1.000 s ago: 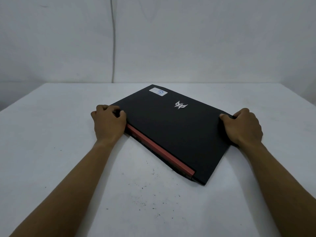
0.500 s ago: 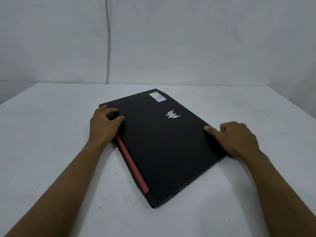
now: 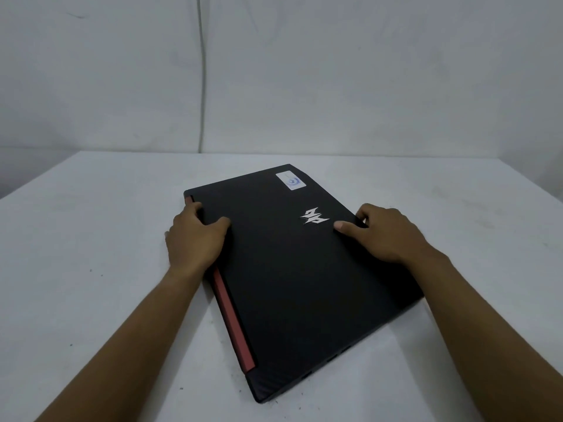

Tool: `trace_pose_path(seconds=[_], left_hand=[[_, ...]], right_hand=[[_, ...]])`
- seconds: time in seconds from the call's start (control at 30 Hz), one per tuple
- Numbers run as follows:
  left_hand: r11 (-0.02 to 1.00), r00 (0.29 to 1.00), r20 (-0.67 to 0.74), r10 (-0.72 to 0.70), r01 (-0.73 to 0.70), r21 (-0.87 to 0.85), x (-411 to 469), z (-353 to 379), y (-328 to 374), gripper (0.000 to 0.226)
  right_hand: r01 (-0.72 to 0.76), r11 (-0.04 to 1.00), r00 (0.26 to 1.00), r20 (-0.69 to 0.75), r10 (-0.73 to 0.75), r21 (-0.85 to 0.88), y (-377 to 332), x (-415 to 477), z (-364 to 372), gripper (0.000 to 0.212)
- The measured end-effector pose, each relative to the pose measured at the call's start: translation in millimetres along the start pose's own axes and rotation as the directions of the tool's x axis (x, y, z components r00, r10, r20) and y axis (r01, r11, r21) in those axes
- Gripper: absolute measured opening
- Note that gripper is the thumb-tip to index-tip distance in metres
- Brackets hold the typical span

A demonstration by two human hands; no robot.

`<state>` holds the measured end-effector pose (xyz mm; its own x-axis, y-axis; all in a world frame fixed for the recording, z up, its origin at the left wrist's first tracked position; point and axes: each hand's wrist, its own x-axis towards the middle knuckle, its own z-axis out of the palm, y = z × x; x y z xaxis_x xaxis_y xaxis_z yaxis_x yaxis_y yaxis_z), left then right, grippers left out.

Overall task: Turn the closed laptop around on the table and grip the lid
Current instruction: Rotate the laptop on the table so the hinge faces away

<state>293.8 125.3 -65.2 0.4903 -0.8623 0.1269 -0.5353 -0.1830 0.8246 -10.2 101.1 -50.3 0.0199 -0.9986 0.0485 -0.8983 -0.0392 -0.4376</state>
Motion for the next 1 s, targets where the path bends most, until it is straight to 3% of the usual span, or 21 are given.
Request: trace_pose_path(seconds=[0.2,0.43,0.77,1.0], left_hand=[[0.998,0.99,0.133,0.045,-0.039,-0.043,-0.9,5.4,-1.3,0.081],[0.993,0.96,0.259,0.109,-0.096,-0.062,19.4,11.5,7.3,0.079],[0.969,0.782,0.576,0.238,-0.228,-0.09,71.2,31.1,31.1,0.072],[0.969,0.807,0.535,0.248,-0.212,-0.129,66.3,33.8,26.5,0.074]], right_hand=[[0.034,0.999,0.998,0.056,-0.035,0.016,-20.2,27.3,4.6,0.062],[-0.025,0.999,0.998,0.055,0.027,-0.04,-16.0,28.7,5.0,0.067],[-0.192,0.977,0.981,-0.042,0.188,-0.098,-8.8,-7.6,15.6,0.075],[-0.223,0.963,0.975,-0.052,0.218,-0.148,-10.7,-14.0,11.9,0.073]])
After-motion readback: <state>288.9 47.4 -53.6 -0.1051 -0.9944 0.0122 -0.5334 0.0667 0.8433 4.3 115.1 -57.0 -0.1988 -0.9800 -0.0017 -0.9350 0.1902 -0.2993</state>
